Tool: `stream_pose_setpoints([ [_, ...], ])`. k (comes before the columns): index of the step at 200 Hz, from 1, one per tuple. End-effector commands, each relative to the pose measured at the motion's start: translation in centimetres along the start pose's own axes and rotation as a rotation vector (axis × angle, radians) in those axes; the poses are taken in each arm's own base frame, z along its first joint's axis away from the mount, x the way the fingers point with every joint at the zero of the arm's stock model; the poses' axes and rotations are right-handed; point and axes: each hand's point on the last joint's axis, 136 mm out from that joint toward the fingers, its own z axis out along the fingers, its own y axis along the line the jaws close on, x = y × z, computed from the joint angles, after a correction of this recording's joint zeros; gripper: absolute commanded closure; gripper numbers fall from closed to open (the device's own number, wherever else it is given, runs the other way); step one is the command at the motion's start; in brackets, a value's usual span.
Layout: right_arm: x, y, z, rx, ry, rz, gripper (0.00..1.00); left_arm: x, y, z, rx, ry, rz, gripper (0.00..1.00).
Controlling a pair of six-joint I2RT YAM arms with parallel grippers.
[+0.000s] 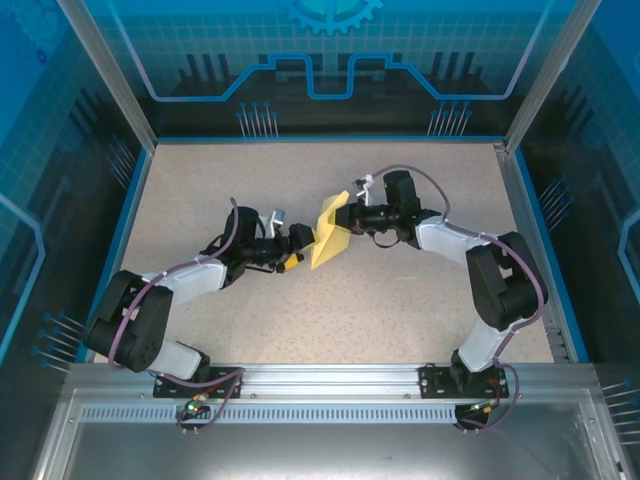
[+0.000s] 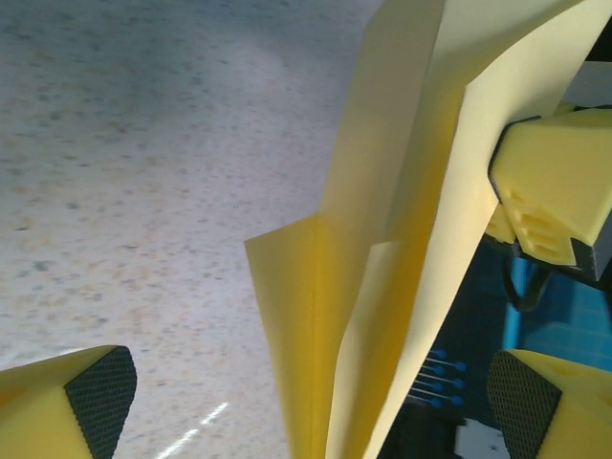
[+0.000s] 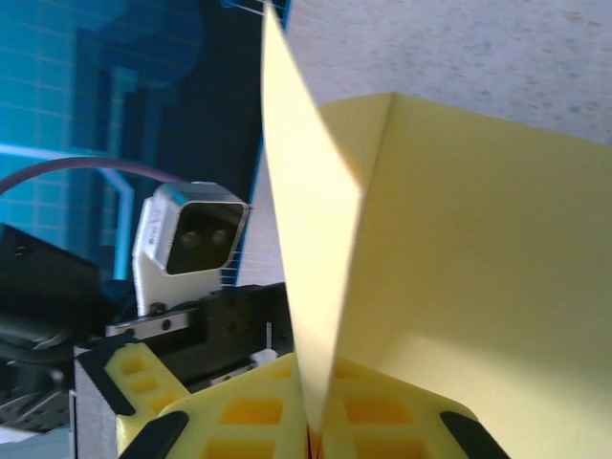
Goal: Fold a paper plane with a square sheet of paper (pick it up from the middle)
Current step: Turn over the paper at the center of the table.
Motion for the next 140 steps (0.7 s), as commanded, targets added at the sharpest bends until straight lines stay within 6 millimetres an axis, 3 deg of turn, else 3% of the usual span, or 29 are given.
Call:
stream_pose_setpoints([
  [1, -0.9, 3.3, -0.7, -0.105, 0.002, -0.023, 0.91, 0.3, -3.2, -0.2, 0.134, 0.042, 0.024, 0.03],
  [38, -1.2, 3.7, -0.4, -0.129, 0.006, -0.007, 0.91, 1.0, -5.1, 0.0, 0.203, 0.067, 0.041, 0.16],
  [58, -1.2, 3.7, -0.2, -0.144, 0.015, 0.005, 0.91, 0.7, -5.6, -0.2, 0.219, 0.045, 0.046, 0.34],
  [93, -0.7, 3.4, 0.0, -0.147, 0.032, 0.015, 0.90, 0.1, -5.5, -0.3, 0.233, -0.033, 0.025, 0.50],
  [140, -0.3, 2.8, 0.2, -0.143, 0.052, 0.029, 0.89, 0.0, -5.8, -0.7, 0.241, -0.066, 0.049, 0.81],
])
